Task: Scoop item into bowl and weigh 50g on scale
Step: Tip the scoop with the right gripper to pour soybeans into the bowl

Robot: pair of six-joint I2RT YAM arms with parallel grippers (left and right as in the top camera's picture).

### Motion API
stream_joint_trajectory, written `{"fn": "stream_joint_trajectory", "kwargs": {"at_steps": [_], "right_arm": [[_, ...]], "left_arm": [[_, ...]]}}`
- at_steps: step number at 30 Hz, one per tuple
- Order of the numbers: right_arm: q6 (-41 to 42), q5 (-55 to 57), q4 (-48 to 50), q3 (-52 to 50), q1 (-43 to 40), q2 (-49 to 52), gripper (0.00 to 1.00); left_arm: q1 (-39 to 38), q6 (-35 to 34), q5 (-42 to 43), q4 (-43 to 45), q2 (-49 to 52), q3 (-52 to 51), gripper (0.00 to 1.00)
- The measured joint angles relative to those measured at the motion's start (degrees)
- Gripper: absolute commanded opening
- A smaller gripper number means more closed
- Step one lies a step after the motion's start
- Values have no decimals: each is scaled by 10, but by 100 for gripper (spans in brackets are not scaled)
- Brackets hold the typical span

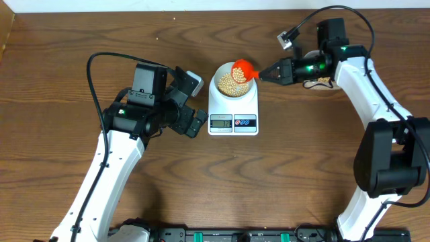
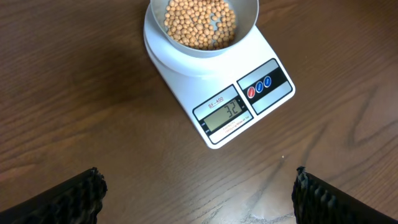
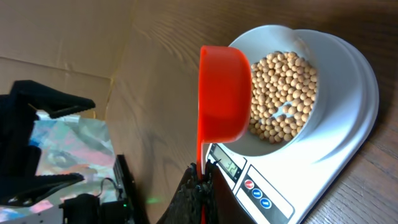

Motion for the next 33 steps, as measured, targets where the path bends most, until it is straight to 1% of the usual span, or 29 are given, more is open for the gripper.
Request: {"fn": "stream_joint_trajectory", "kwargs": {"at_steps": [9,18,33], "right_arm": [[0,63,2,0,33,0,1],[-2,136,23,0,69,0,1],[-23,189,40,0,74,0,1]], "left_arm": [[0,0,0,0,0,0,98],[0,0,0,0,0,0,98],[0,0,0,0,0,0,98]]}}
